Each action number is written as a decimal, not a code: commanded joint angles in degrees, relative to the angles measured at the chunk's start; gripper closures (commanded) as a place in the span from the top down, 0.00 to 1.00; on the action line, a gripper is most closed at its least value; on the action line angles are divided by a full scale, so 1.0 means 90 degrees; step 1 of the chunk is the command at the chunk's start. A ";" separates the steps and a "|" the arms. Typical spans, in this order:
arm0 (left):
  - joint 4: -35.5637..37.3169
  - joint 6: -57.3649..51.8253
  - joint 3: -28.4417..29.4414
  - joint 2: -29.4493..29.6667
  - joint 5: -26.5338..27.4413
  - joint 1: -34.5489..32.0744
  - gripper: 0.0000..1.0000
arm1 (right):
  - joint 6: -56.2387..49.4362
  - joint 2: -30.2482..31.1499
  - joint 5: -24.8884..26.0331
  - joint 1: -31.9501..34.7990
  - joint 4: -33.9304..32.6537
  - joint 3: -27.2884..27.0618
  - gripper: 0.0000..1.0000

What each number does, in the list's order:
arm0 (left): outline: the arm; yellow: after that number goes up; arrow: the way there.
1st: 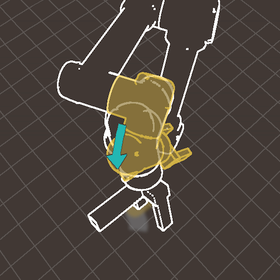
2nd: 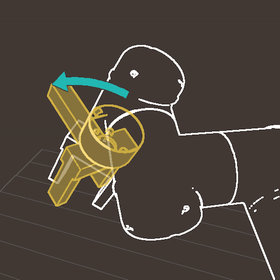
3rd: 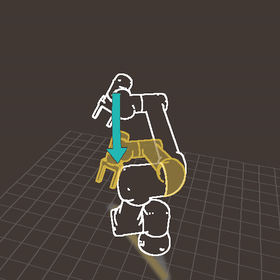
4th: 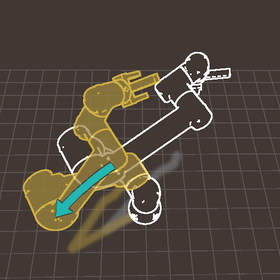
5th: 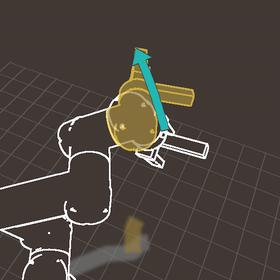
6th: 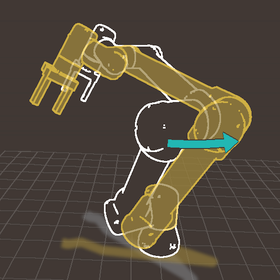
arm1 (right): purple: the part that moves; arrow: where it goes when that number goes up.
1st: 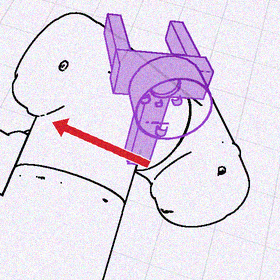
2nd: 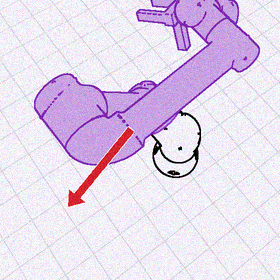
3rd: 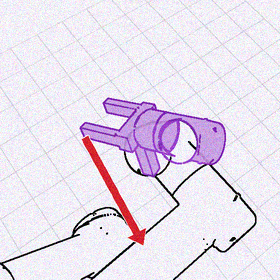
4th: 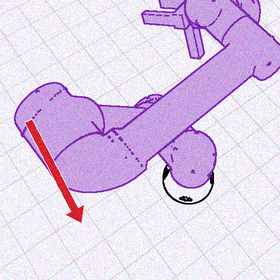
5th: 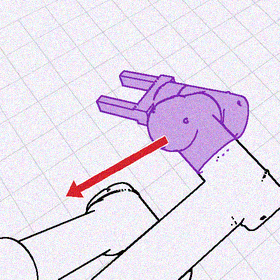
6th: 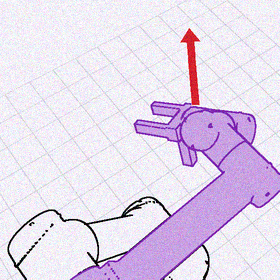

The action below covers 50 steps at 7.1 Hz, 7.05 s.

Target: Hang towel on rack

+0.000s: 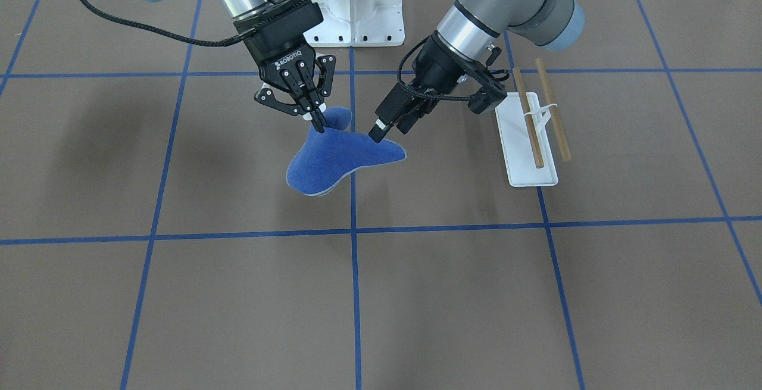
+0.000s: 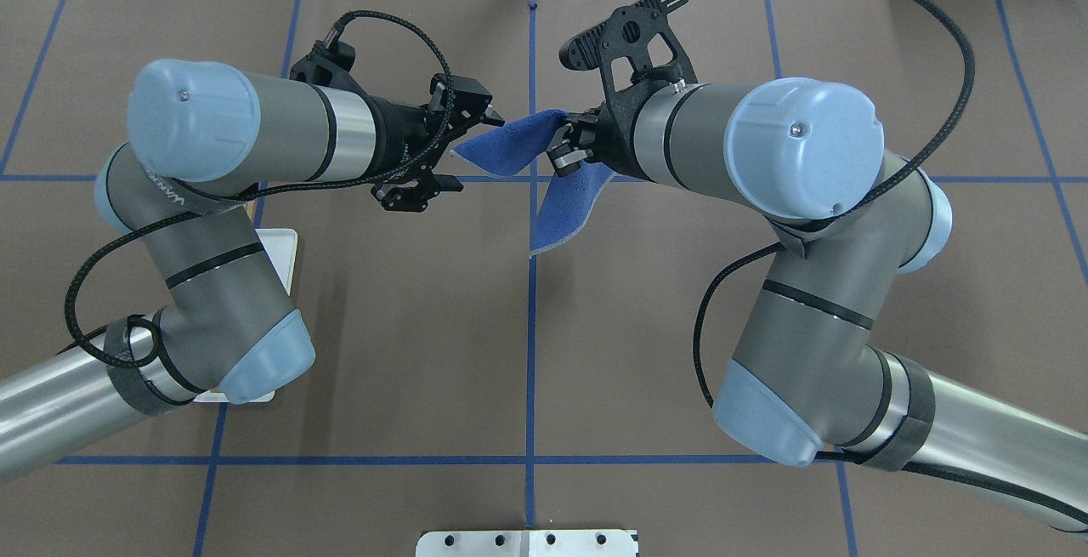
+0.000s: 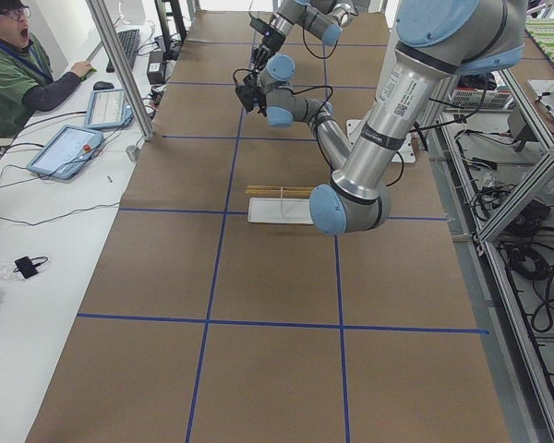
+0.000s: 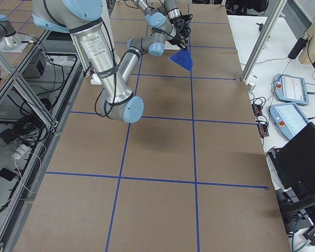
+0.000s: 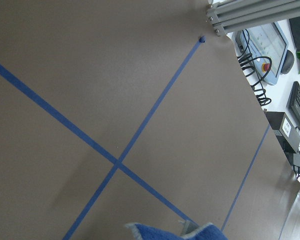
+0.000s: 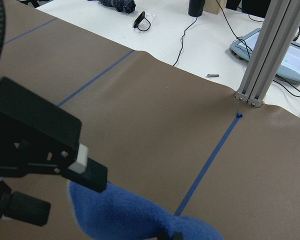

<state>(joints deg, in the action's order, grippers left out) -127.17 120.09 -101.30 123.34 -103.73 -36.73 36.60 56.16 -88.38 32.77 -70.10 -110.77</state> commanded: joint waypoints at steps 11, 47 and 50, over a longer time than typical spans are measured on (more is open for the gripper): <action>-0.0440 0.0211 -0.0034 0.0036 0.0012 0.0029 0.00 | 0.0615 0.0059 0.0318 -0.0360 0.0074 -0.0298 0.61; 0.4239 -1.3948 0.0371 -0.4173 -0.2482 -0.5946 0.99 | -0.5775 0.3379 -0.4155 0.5939 -0.2035 0.2728 1.00; 0.4576 -1.3851 0.0416 -0.4105 -0.2759 -0.6241 0.99 | -0.5775 0.3379 -0.4164 0.5939 -0.2035 0.2728 1.00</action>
<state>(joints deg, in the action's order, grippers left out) -88.71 -4.79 -97.66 86.34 -127.20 -92.51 -15.38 86.61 -125.83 86.22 -88.42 -86.22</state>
